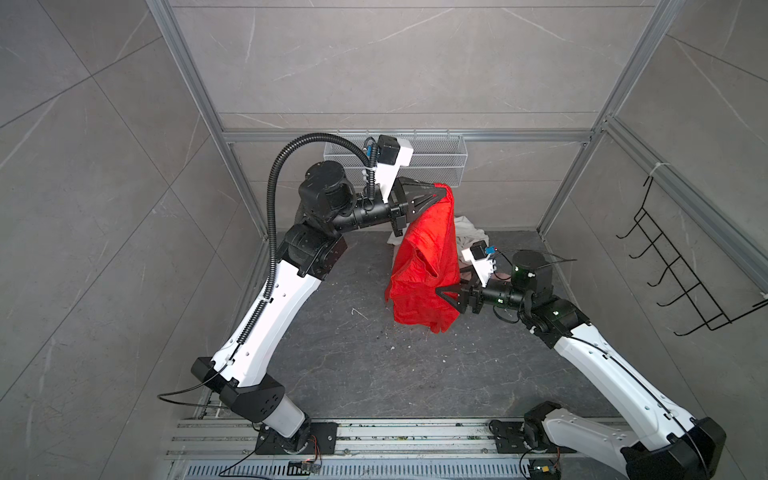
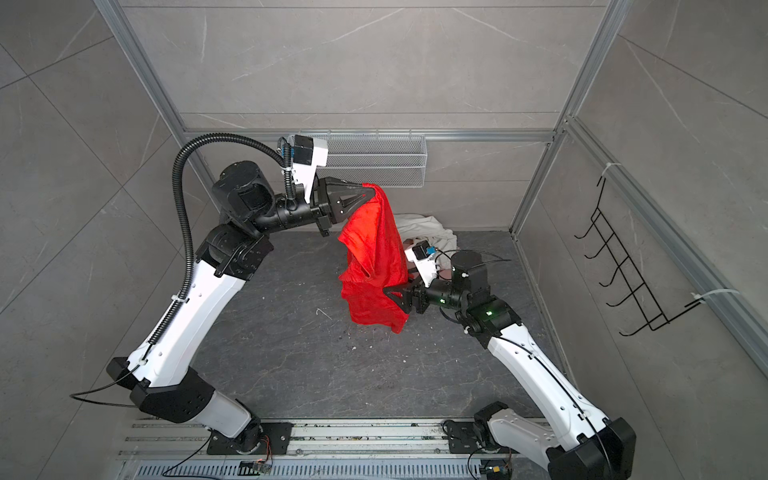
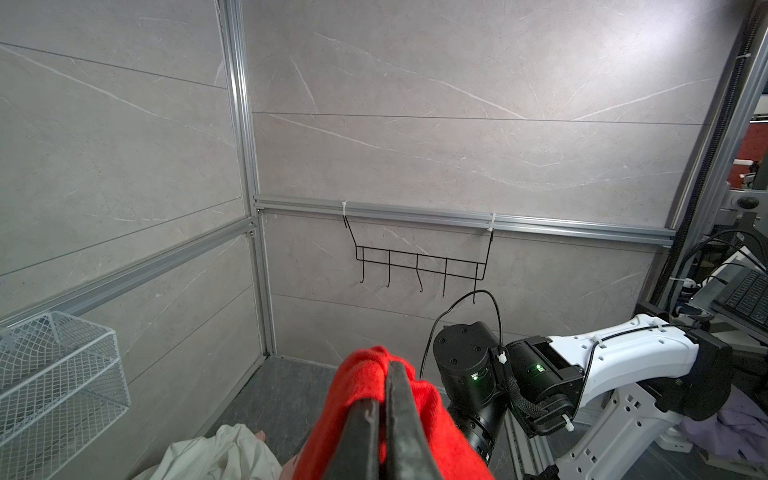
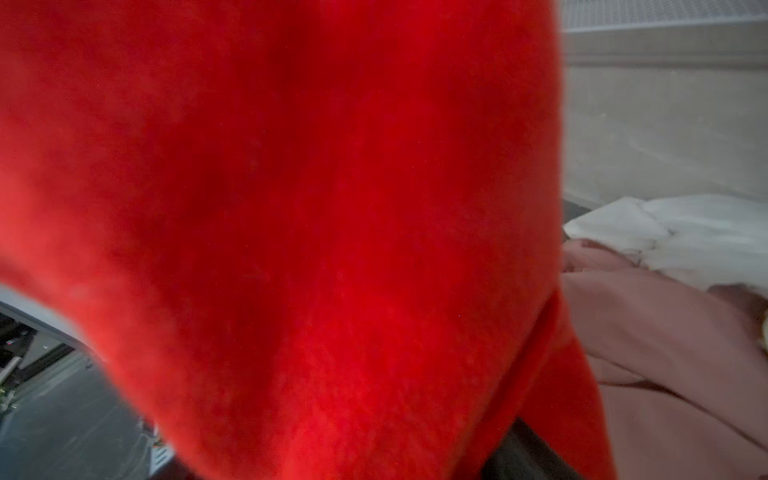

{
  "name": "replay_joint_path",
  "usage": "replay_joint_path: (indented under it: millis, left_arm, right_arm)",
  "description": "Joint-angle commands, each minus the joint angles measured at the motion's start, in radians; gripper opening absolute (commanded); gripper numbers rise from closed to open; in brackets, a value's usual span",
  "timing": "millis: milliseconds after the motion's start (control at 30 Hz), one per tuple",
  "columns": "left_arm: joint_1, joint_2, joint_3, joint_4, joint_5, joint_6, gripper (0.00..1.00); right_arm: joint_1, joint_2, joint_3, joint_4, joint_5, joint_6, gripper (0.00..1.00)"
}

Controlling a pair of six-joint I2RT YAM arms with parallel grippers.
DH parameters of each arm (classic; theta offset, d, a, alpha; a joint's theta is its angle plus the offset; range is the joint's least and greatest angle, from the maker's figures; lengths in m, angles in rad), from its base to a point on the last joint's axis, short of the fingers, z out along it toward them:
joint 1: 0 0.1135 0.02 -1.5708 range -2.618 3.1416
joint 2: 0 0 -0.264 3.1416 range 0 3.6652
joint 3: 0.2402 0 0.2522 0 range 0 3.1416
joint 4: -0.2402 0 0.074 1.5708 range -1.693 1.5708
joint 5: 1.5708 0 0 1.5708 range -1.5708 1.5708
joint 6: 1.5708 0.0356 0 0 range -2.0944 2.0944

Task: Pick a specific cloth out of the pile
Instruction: 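Grasp the hanging red cloth's lower part with the right gripper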

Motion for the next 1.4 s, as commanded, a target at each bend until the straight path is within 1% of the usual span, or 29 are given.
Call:
replay_joint_path:
  millis: [0, 33, 167, 367, 533, 767, 1033, 1200, 1367]
  left_arm:
    - [-0.002, -0.055, 0.005, 0.086, 0.003, -0.005, 0.0]
    - [-0.003, -0.058, -0.002, 0.084, 0.003, -0.002, 0.0]
    - [-0.002, -0.083, -0.035, 0.089, -0.001, 0.008, 0.0]
    - [-0.003, -0.119, -0.076, 0.076, -0.012, 0.02, 0.0]
    - [-0.003, -0.177, -0.153, 0.062, -0.033, 0.027, 0.0]
    - [-0.002, -0.273, -0.275, 0.055, -0.077, 0.037, 0.0]
    - [-0.003, -0.337, -0.283, -0.004, -0.098, 0.054, 0.0]
    - [-0.003, -0.387, -0.309, -0.046, -0.112, 0.061, 0.0]
    - [-0.003, -0.442, -0.332, -0.084, -0.137, 0.067, 0.0]
  right_arm:
    - [0.013, 0.01, 0.0, 0.023, -0.009, 0.011, 0.63]
    - [0.016, 0.014, 0.003, 0.022, -0.01, 0.014, 0.56]
    - [0.03, 0.022, 0.024, 0.007, -0.016, 0.022, 0.39]
    - [0.062, 0.01, 0.035, -0.002, -0.014, 0.036, 0.16]
    - [0.102, -0.012, 0.031, -0.011, -0.005, 0.053, 0.0]
    - [0.147, -0.063, 0.037, -0.053, 0.025, 0.064, 0.0]
    - [0.21, -0.109, 0.115, -0.124, 0.02, 0.101, 0.0]
    - [0.256, -0.127, 0.165, -0.2, 0.046, 0.096, 0.0]
    - [0.269, -0.126, 0.206, -0.266, 0.056, 0.083, 0.0]
